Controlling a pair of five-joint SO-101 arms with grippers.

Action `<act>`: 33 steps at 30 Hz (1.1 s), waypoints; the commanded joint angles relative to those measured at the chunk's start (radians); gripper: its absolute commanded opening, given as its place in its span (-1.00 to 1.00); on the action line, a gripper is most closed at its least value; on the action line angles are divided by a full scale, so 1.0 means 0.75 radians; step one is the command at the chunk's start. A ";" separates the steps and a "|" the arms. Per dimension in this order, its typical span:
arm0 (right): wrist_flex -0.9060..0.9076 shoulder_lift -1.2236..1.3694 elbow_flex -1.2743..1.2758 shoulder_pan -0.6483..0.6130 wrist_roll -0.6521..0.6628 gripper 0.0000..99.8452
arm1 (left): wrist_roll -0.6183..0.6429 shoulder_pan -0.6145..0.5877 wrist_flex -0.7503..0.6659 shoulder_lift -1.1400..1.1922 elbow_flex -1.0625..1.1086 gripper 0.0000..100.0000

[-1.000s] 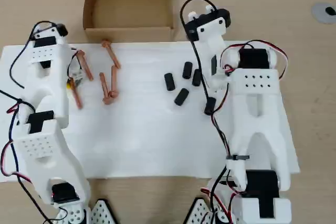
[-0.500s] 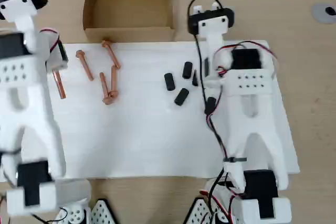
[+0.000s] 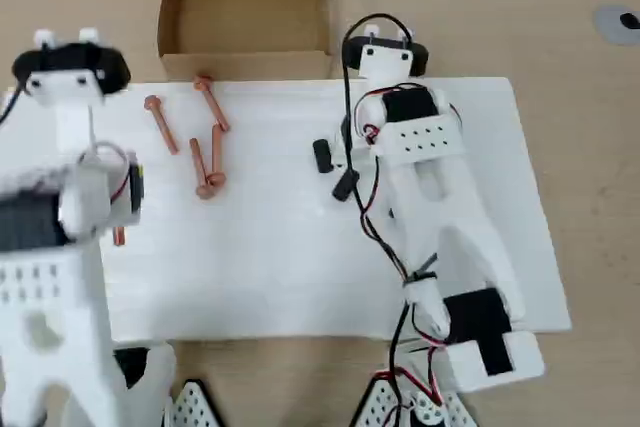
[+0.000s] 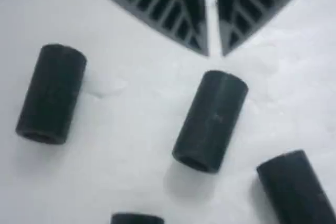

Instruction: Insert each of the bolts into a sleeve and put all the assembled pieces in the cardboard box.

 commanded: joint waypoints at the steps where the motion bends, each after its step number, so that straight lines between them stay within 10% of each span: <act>1: -0.020 0.026 0.003 -0.038 -0.027 -0.98 | -0.065 0.018 -0.061 -0.275 0.125 -0.98; 24: -0.104 0.228 0.001 -0.038 -0.016 -0.97 | -0.098 0.016 -0.295 -0.985 0.587 -0.99; 33: -0.108 0.230 0.003 -0.028 0.025 -0.63 | -0.098 0.016 -0.293 -0.985 0.587 -0.99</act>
